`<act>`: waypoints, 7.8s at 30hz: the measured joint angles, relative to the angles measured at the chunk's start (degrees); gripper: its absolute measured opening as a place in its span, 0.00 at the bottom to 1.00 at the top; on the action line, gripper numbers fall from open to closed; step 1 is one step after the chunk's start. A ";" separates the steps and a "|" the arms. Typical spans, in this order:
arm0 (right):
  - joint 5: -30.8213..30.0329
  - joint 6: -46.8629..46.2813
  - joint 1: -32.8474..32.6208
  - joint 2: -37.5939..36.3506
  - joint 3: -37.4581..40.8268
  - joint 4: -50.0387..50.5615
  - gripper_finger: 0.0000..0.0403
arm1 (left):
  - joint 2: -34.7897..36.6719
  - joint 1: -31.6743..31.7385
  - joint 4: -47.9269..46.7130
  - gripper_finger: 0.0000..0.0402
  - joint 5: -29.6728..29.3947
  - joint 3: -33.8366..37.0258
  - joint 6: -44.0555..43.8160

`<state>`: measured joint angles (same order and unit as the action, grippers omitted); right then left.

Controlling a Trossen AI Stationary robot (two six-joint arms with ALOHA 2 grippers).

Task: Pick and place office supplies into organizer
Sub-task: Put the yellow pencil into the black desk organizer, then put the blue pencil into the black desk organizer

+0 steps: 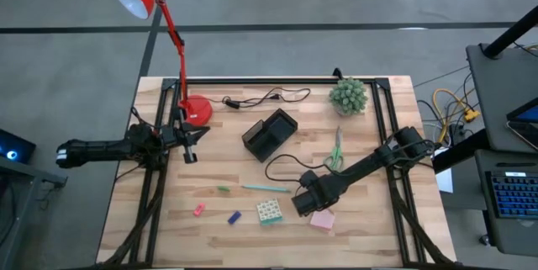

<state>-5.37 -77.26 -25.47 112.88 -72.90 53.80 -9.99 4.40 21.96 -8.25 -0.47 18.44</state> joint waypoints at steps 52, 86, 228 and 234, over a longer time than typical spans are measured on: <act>-38.62 26.97 5.50 0.00 -22.57 2.33 0.04 | 0.04 0.02 0.61 0.00 0.03 0.01 0.00; -42.97 70.00 23.00 2.44 -11.70 -62.09 0.04 | 0.04 0.01 0.65 0.00 0.02 0.01 -0.04; -0.85 64.20 9.81 3.30 -3.04 -30.97 0.46 | 0.02 0.02 0.62 0.00 0.02 0.00 0.00; -2.20 64.24 9.94 3.48 -3.12 -27.82 0.46 | -0.06 0.01 0.74 0.00 0.02 0.00 0.00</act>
<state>-7.57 -13.02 -15.54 116.36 -76.02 25.98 -10.06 4.41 22.70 -8.23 -0.47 18.44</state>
